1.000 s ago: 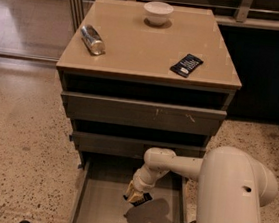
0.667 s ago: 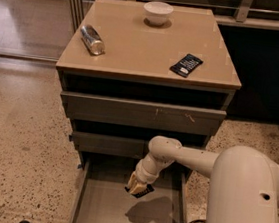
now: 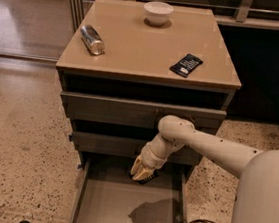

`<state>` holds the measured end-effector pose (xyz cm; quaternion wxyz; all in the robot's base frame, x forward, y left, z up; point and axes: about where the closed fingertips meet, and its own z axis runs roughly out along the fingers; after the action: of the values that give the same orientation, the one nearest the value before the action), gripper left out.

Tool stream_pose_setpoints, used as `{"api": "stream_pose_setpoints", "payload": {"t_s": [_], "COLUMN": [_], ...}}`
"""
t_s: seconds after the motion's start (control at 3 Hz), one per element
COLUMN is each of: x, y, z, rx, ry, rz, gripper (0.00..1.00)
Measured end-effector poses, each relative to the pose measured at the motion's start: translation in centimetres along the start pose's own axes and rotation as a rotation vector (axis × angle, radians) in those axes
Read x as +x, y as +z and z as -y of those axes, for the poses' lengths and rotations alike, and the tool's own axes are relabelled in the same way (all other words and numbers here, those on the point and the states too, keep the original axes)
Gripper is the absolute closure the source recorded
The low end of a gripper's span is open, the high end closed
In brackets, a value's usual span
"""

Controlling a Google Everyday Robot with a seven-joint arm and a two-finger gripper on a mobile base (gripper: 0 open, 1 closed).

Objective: Pick rxbar chocolate from bottom drawer and place on counter

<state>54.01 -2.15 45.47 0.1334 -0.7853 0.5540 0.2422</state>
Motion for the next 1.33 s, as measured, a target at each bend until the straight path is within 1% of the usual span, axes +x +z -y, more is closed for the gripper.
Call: {"api": "stream_pose_setpoints", "payload": {"t_s": [0.33, 0.67, 1.0, 1.33], "x": [-3.1, -6.2, -8.6, -11.4], "y": [-3.7, -6.2, -8.5, -13.6], "z": [-1.8, -4.8, -6.3, -3.7], "rx": [0.054, 0.105, 0.148, 0.133], "ry": [-0.035, -0.093, -0.136, -0.206], "rz": [-0.025, -0.048, -0.066, -0.016], "gripper": [1.0, 1.0, 1.0, 1.0]}}
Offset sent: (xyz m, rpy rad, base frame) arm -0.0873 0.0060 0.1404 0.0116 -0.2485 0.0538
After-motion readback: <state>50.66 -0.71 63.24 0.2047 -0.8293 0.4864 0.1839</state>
